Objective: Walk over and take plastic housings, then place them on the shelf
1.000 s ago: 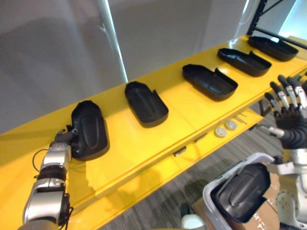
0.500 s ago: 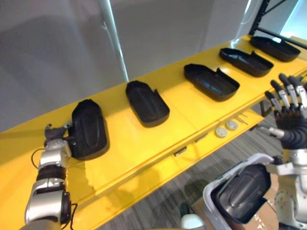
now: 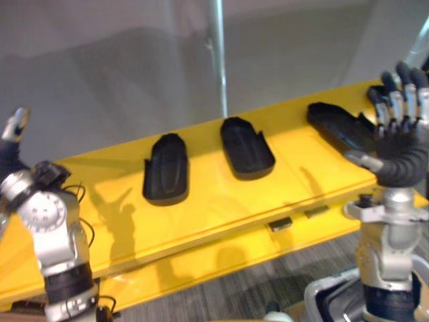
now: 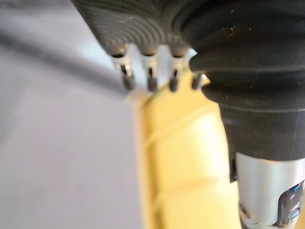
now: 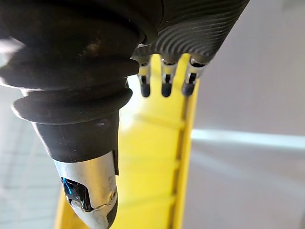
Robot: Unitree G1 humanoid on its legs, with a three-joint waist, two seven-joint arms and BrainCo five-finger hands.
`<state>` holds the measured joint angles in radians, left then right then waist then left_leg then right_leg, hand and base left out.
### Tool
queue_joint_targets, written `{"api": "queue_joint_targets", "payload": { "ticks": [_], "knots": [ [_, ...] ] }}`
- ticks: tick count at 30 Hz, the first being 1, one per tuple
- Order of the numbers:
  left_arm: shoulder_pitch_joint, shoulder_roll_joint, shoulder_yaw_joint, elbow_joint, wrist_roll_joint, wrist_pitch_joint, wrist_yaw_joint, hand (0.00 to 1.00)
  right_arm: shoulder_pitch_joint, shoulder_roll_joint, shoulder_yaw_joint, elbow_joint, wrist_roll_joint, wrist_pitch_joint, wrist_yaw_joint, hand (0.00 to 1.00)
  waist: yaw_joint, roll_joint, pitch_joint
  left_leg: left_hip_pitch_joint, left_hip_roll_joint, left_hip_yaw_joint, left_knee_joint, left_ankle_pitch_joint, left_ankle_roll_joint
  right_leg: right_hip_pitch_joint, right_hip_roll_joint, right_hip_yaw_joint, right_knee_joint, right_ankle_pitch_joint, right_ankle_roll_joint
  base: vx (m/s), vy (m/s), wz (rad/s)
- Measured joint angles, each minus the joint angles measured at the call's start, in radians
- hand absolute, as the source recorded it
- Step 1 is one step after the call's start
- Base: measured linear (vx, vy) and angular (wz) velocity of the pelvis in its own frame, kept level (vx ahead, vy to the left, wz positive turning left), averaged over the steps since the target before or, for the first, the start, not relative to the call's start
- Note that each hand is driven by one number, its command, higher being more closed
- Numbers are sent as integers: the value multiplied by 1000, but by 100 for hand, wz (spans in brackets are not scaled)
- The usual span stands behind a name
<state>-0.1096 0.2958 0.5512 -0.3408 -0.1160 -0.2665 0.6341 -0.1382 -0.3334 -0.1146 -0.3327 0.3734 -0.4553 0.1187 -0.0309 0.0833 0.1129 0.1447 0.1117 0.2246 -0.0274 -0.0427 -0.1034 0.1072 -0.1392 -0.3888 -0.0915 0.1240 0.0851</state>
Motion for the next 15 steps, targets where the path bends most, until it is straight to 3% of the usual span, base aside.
{"api": "queue_joint_targets", "payload": {
  "ticks": [4, 7, 9, 11, 12, 15],
  "knots": [
    [150, -50, 105, -21, 97, -28, 109, 0, -25, 55, 121, 6, -4, 41, 5, 0, 64, -23, -23, -41, 4, -55, 0, 13, 2, -2, 1, -57, 0, -22, 1, -24, -23, 45],
    [267, -113, 120, -1, 136, 9, 177, 0, -56, 99, 241, 53, -34, 57, 12, 0, 118, -49, -50, -61, 3, -88, -1, 22, -3, -1, 0, -92, 0, -22, 3, 44, 1, 39],
    [320, -146, 121, 71, 136, 56, 194, 0, -90, 125, 327, 88, -51, 74, 12, 0, 137, -65, -65, -79, 0, -118, -1, 27, -7, 1, -2, -118, 1, -21, 5, 68, 10, 40],
    [370, -189, 124, 239, 132, 80, 209, 0, -157, 162, 407, 148, -75, 89, 9, 0, 168, -79, -72, -84, -2, -134, -2, 29, -7, 5, -2, -134, 9, -21, 5, 73, 16, 28],
    [388, -221, 124, 365, 129, 78, 215, 0, -203, 190, 444, 195, -75, 91, 5, 0, 187, -88, -77, -88, -4, -140, -1, 29, -7, 6, -4, -140, 9, -21, 5, 57, 19, 20],
    [432, -300, 122, 630, 121, 57, 209, 0, -299, 244, 513, 305, -94, 123, -15, 0, 207, -107, -79, -93, -15, -184, -7, 29, -6, 28, -12, -183, 9, -36, 17, 41, 15, 40]
  ]
}}
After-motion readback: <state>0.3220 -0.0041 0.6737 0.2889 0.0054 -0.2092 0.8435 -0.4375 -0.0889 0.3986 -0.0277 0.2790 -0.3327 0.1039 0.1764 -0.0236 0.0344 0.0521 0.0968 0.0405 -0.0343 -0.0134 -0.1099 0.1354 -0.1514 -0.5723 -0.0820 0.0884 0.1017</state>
